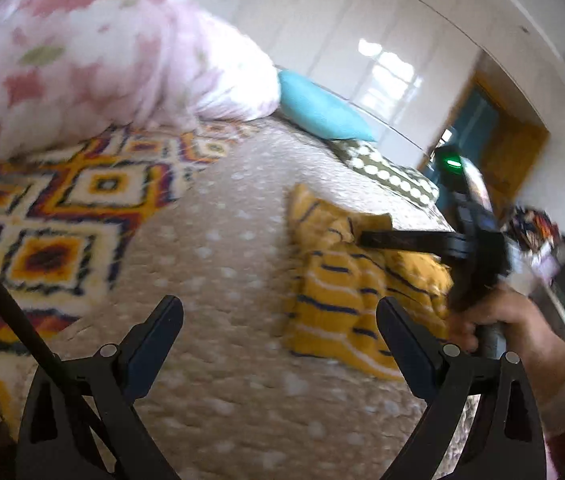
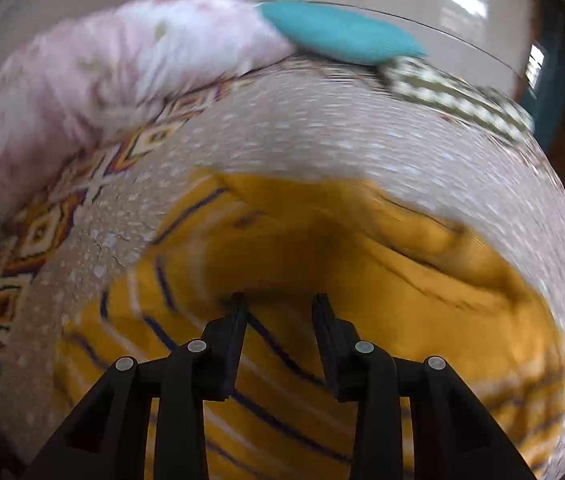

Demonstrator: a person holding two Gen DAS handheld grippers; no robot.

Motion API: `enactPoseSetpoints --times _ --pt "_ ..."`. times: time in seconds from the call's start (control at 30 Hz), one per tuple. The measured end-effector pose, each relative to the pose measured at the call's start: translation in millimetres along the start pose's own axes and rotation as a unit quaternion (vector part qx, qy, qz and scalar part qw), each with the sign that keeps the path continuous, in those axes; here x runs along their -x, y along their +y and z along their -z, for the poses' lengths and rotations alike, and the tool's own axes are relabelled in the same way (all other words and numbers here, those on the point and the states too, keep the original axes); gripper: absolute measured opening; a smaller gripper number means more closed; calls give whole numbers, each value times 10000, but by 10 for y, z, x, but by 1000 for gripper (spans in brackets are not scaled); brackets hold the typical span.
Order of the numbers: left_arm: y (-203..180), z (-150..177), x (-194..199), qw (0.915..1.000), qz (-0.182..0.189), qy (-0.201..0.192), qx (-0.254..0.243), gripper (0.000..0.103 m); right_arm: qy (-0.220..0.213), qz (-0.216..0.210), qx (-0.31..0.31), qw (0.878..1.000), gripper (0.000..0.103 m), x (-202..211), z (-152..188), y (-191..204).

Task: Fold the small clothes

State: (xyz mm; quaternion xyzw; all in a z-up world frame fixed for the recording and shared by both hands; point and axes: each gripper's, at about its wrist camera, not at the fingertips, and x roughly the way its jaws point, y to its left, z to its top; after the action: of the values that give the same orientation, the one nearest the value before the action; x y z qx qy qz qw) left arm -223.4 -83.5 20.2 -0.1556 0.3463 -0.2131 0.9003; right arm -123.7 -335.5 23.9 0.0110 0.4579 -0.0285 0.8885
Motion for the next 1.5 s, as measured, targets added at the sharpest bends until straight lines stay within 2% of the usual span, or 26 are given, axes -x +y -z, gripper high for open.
enactPoseSetpoints --times 0.17,0.3,0.37,0.47,0.57,0.67,0.77,0.87,0.93,1.07,1.2,1.3,1.37,1.43,1.5 --pt "263 -49 -23 9993 -115 63 349 96 388 383 433 9976 37 -714 -578 356" --pt "348 -33 -33 9989 -244 104 397 96 608 570 570 9949 37 -970 -857 613" --pt "370 -32 -58 9986 -296 166 416 96 506 488 478 9964 37 -874 -909 619" --pt "405 -41 -67 9980 -345 195 497 96 86 263 248 9993 37 -501 -922 565" --pt "416 -47 -61 9975 -368 200 571 96 -240 140 260 9993 37 -36 -760 509" --pt "399 -43 -66 9971 -416 242 582 96 -204 229 430 9986 37 200 -503 452" --pt "377 -39 -67 9971 -422 240 579 96 -31 361 552 9978 35 177 -263 393" --pt "362 -27 -77 9971 -475 256 535 96 244 456 566 9971 32 -78 -198 388" --pt "360 -24 -82 9971 -491 270 516 96 433 387 588 9966 32 -314 -256 421" --pt "359 -18 -92 9973 -508 275 453 96 514 661 762 9936 31 -723 -504 619" --pt "356 -25 -132 9972 -553 315 399 96 625 951 976 9887 30 -944 -728 759" --pt "376 -37 -118 9972 -513 308 438 96 625 903 1085 9880 30 -868 -830 783" --pt "434 -54 -73 9969 -534 233 536 96 357 697 923 9926 31 -624 -856 740" --pt "547 -82 -12 9949 -659 80 753 96 -26 527 797 9954 32 -261 -758 710" --pt "665 -101 45 9923 -715 -48 1013 96 -185 257 935 9951 32 13 -564 760"
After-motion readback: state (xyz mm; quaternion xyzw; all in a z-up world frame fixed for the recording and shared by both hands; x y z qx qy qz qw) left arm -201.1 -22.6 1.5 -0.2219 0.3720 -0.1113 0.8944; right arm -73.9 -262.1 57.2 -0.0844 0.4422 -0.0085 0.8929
